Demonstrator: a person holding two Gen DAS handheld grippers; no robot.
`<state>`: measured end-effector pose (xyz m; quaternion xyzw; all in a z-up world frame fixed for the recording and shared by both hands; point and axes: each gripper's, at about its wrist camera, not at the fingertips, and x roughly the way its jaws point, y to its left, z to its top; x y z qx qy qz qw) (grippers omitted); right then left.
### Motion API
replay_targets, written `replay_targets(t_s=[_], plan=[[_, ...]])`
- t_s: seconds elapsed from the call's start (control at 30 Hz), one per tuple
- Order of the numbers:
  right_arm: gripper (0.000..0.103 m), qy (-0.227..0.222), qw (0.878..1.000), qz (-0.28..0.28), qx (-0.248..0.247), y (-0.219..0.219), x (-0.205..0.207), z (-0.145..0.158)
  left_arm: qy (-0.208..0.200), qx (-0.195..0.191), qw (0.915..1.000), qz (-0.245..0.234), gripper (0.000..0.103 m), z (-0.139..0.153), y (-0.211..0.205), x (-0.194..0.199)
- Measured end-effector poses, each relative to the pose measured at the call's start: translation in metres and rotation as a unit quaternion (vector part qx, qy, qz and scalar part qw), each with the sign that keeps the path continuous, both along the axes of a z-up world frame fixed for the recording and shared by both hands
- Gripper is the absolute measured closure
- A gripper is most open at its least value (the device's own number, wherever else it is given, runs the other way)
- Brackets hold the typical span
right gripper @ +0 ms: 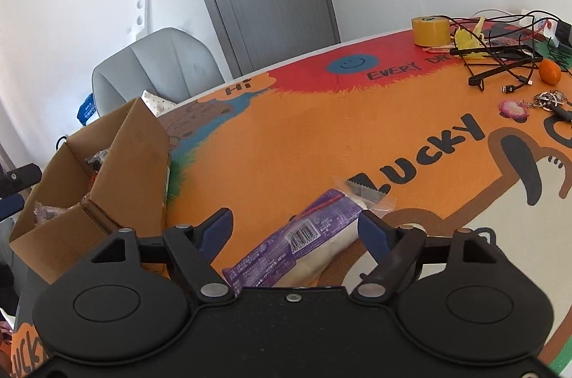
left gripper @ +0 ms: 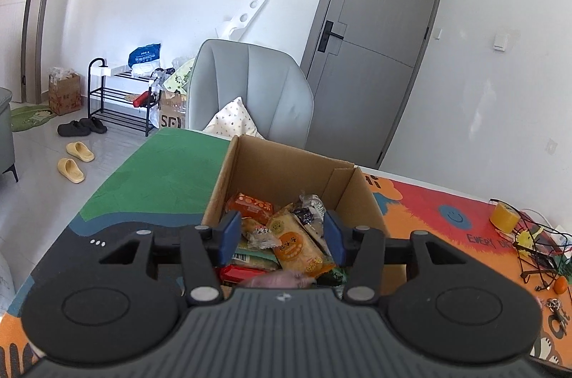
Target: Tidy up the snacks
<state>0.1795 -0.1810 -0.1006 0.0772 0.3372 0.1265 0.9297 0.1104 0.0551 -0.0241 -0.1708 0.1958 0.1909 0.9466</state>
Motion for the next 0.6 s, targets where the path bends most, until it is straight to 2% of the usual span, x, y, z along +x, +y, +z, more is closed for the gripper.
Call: replay_targets(t_s=[0.17, 0.23, 0.33, 0.4, 0.43, 0.47, 0.6], plan=[[0.022, 0.017, 1.0, -0.001, -0.014, 0.01, 0.008, -0.013, -0.008, 0.001, 0.9999, 0.009, 0.039, 0.002, 0.007, -0.01], [0.022, 0.027, 0.999, -0.003, -0.021, 0.013, 0.012, -0.019, -0.012, 0.0, 0.9998, 0.016, 0.036, 0.003, 0.011, -0.014], [0.02, 0.016, 0.999, -0.001, -0.039, 0.019, 0.012, -0.022, -0.013, 0.0, 0.9996, 0.026, 0.034, 0.003, 0.019, -0.018], [0.029, 0.008, 0.999, 0.0, -0.046, 0.021, 0.011, -0.023, -0.013, -0.003, 0.9994, 0.032, 0.033, 0.002, 0.024, -0.021], [0.05, 0.001, 0.999, 0.003, -0.055, 0.022, 0.011, -0.023, -0.012, -0.004, 0.9993, 0.035, 0.033, 0.001, 0.027, -0.022], [0.063, -0.001, 0.999, 0.012, -0.052, 0.022, 0.011, -0.023, -0.01, -0.007, 0.9992, 0.038, 0.033, 0.0, 0.03, -0.023], [0.071, -0.004, 0.999, 0.027, -0.018, 0.016, 0.012, -0.019, -0.008, -0.015, 0.9986, 0.05, 0.032, -0.003, 0.041, -0.029]])
